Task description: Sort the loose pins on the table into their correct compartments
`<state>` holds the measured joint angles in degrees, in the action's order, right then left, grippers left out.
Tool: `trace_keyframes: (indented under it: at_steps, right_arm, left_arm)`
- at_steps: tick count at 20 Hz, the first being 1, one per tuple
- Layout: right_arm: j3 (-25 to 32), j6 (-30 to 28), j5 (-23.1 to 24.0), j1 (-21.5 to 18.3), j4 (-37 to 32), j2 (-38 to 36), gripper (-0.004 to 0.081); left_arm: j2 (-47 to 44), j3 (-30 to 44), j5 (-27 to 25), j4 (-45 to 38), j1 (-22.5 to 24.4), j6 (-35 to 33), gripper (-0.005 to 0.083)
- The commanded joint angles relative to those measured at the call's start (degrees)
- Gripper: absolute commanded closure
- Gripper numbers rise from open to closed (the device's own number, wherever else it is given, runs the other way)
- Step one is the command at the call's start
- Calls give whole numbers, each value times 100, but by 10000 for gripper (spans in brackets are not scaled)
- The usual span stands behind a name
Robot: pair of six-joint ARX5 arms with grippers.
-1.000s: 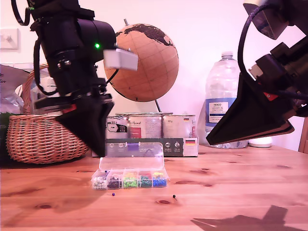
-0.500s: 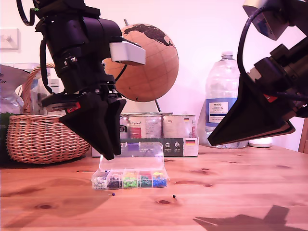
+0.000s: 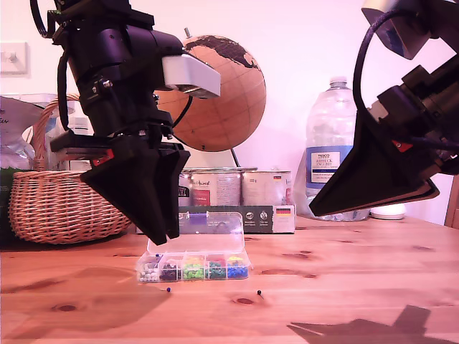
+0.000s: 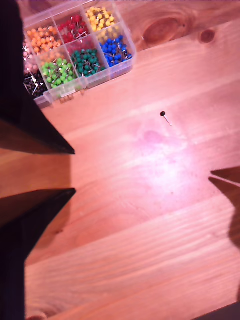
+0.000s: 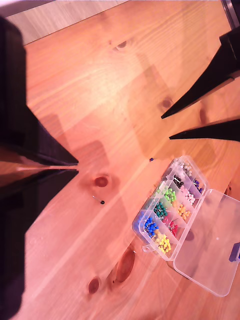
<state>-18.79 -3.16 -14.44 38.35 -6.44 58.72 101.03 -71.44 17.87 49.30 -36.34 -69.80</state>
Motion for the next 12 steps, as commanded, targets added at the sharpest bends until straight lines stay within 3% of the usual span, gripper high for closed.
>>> trace_keyframes:
  at_steps: [1, 12]
  right_arm:
    - [-81, -35, 2, 26, -57, 37, 782]
    - [-81, -35, 4, 26, -63, 37, 782]
  left_arm:
    - [179, 131, -22, -46, -11, -44, 595]
    - [619, 133, -201, -686, 37, -271, 593]
